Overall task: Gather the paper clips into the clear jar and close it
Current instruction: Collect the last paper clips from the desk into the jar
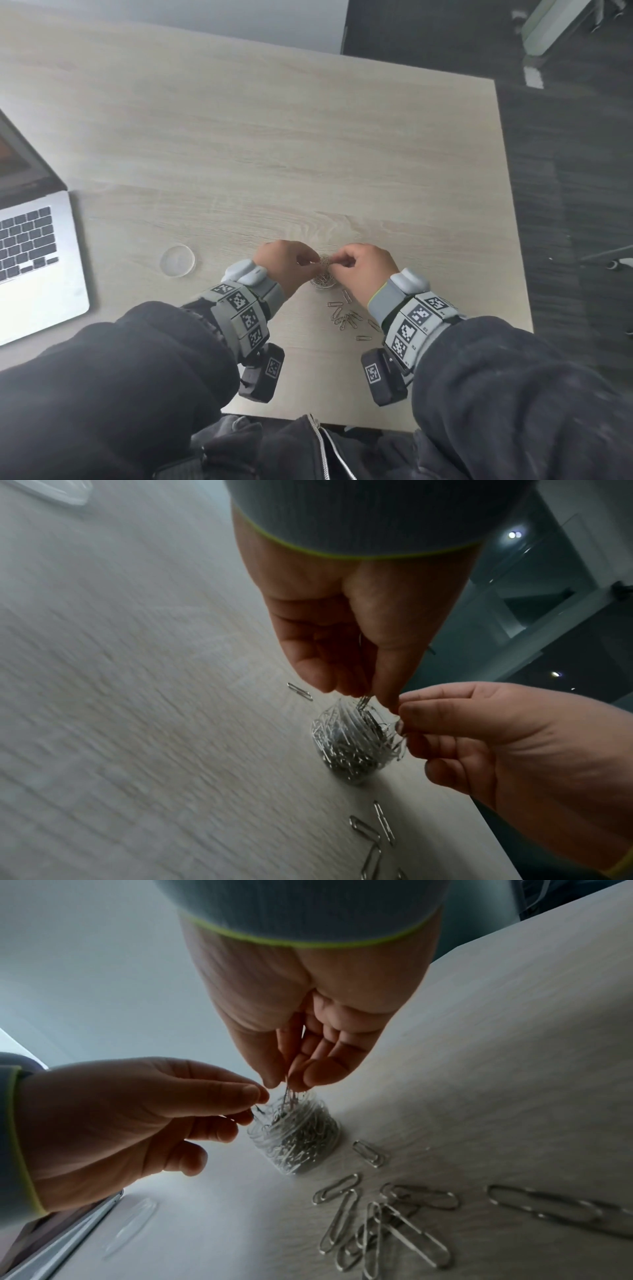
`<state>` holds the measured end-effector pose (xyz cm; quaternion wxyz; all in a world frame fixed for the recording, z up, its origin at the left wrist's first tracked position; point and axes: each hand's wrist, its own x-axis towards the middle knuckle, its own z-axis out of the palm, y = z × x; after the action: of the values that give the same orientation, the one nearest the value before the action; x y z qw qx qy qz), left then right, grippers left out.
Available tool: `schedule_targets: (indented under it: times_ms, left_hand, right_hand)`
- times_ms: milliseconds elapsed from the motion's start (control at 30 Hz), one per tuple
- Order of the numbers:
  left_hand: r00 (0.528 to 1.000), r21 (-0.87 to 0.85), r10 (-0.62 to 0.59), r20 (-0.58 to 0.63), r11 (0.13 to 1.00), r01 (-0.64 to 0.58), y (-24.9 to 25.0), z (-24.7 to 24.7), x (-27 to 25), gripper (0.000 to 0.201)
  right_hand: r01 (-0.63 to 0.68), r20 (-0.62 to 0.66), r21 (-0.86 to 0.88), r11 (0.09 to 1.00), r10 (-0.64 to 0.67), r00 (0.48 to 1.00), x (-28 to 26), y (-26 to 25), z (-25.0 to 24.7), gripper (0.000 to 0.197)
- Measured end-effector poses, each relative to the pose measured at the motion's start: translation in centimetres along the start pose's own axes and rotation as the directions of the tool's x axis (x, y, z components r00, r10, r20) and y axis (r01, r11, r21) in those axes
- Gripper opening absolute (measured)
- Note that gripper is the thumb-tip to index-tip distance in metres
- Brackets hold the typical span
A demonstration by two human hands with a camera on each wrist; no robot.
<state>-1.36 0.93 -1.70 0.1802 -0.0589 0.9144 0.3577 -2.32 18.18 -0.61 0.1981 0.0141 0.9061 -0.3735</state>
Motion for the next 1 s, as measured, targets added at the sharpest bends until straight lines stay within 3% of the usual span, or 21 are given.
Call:
schedule_targets:
  times_ms: [133,233,300,400,500,600,667,833,1000]
  left_hand:
    - [0.999,-0.014,0.038,-0.004,0.999,-0.038,-0.2,-0.2,-0.3,0.015]
    - [0.997,-0.032,0.044,-0.058,0.998,-0.046,-0.8,-0.2,-0.4,0.009]
    - [0.997,-0.020,0.027,-0.072,0.999,-0.028,-1.4,0.1,-0.2,0.022]
    - [0.999,0.035,-0.031,0.014,0.999,0.031,-2.0,0.5,-0.1,0.053]
    - [0.994,0.119,-0.045,0.095,0.992,0.034,-2.0,1.1,-0.2,0.079]
    - [0.996,0.163,-0.022,0.089,0.987,0.007,-1.6,1.9,-0.2,0.086]
    - [0.998,0.178,-0.015,0.054,0.984,0.005,-1.5,2.3,0.0,0.078]
    - [1.000,0.197,0.017,0.002,0.980,-0.017,-1.8,1.8,0.8,0.032]
    - [1.000,0.290,0.023,0.017,0.957,-0.027,-2.4,1.2,1.2,0.018]
  right_hand:
    - [-0.003,-0.022,0.172,0.985,0.006,1.000,-0.5,0.5,-0.6,0.012]
    - [-0.059,-0.049,0.196,0.979,0.070,0.996,-0.6,1.9,-1.6,0.014]
    - [-0.072,-0.083,0.117,0.991,0.082,0.993,-0.7,3.4,-2.4,0.014]
    - [-0.050,-0.063,-0.090,0.995,0.044,0.997,-1.3,5.5,-3.3,0.016]
    - [0.004,0.041,-0.207,0.978,0.005,0.999,-2.5,7.5,-3.8,0.016]
    - [0.090,0.165,-0.313,0.945,-0.039,0.985,-3.8,9.1,-4.2,0.018]
    - [0.122,0.195,-0.356,0.926,-0.054,0.979,-4.4,9.8,-4.5,0.021]
    - [0.186,0.347,-0.410,0.893,-0.036,0.937,-5.4,11.0,-5.4,0.036]
    - [0.230,0.412,-0.508,0.830,0.000,0.911,-5.5,10.9,-4.9,0.028]
